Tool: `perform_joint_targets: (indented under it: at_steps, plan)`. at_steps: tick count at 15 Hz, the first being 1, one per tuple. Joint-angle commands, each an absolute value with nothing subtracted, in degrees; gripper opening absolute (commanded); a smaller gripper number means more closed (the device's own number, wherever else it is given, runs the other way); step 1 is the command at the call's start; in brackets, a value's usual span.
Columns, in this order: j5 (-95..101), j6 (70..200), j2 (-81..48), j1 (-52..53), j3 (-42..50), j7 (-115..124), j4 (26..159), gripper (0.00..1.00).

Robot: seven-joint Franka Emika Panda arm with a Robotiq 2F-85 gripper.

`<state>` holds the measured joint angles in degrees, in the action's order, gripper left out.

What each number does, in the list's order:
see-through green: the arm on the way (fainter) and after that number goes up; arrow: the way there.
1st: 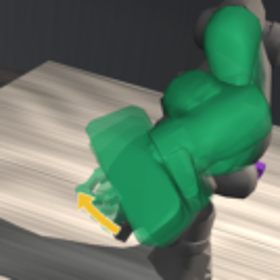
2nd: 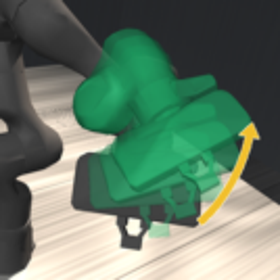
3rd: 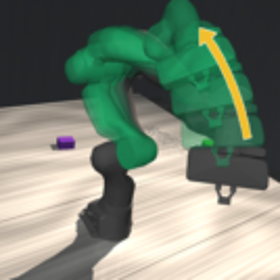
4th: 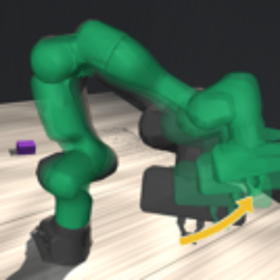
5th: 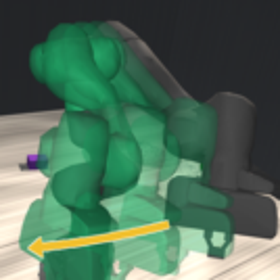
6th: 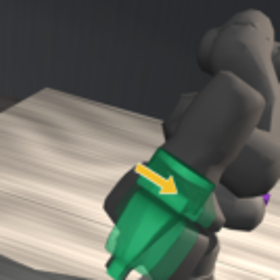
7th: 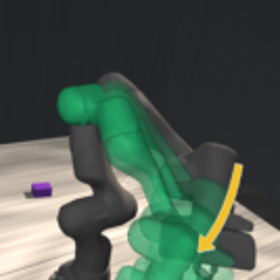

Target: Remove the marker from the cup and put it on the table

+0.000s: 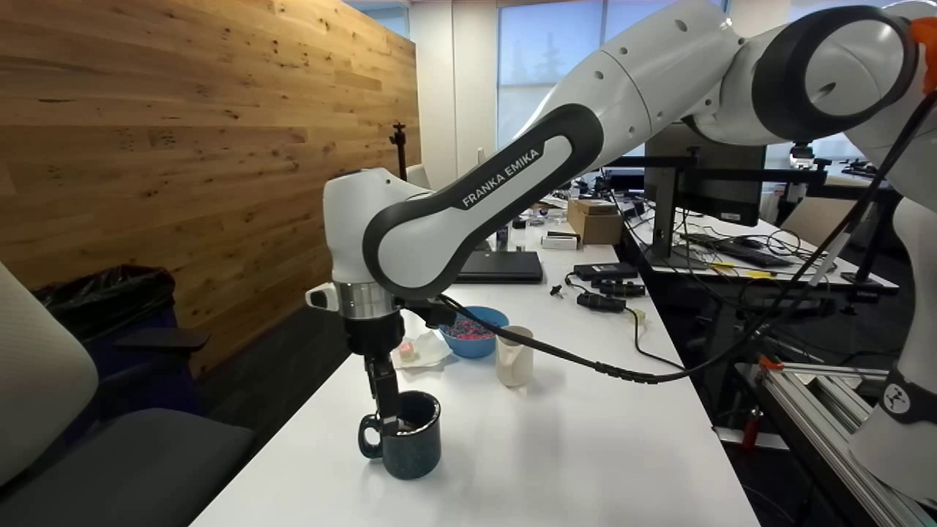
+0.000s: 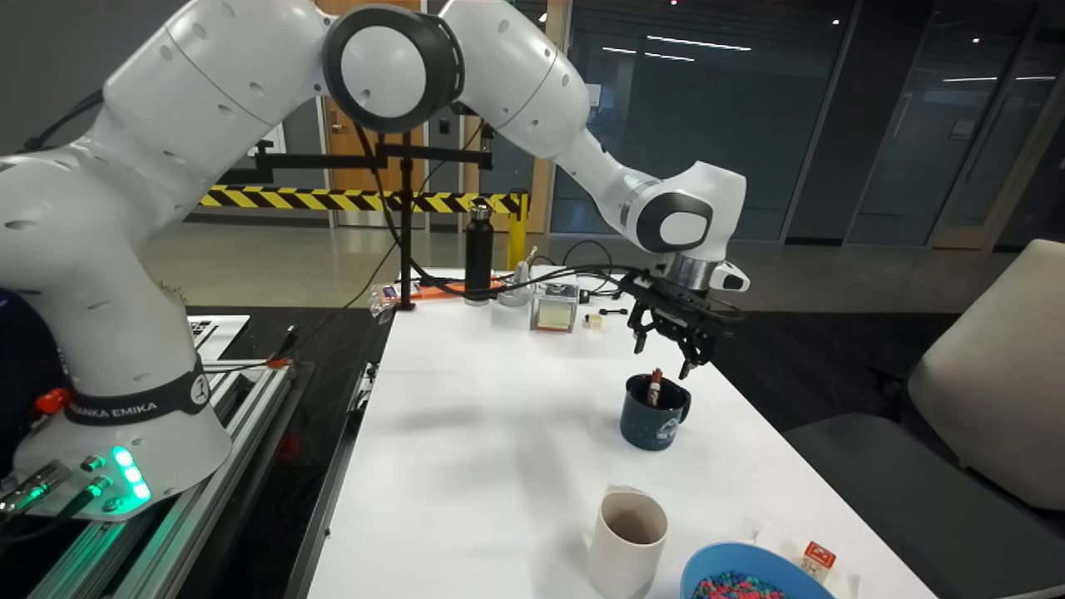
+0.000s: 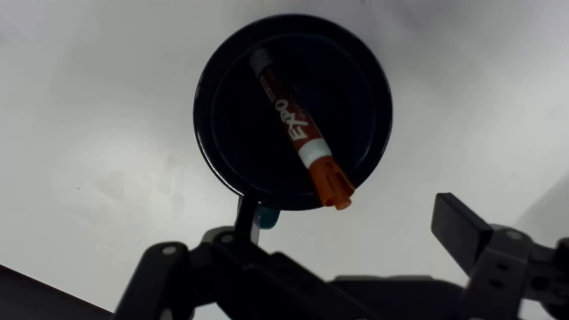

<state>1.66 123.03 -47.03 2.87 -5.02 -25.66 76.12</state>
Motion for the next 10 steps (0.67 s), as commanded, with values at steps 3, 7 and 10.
perform_joint_targets:
  at_steps: [3,7,10]
  plan:
    - [3.35,121.27,-47.33,2.57,-5.15,-24.86,75.45,1.0]
    - [3.3,121.08,-47.28,2.46,-5.04,-24.78,75.73,1.0]
    - [3.32,120.96,-47.34,2.45,-5.05,-24.77,75.77,1.0]
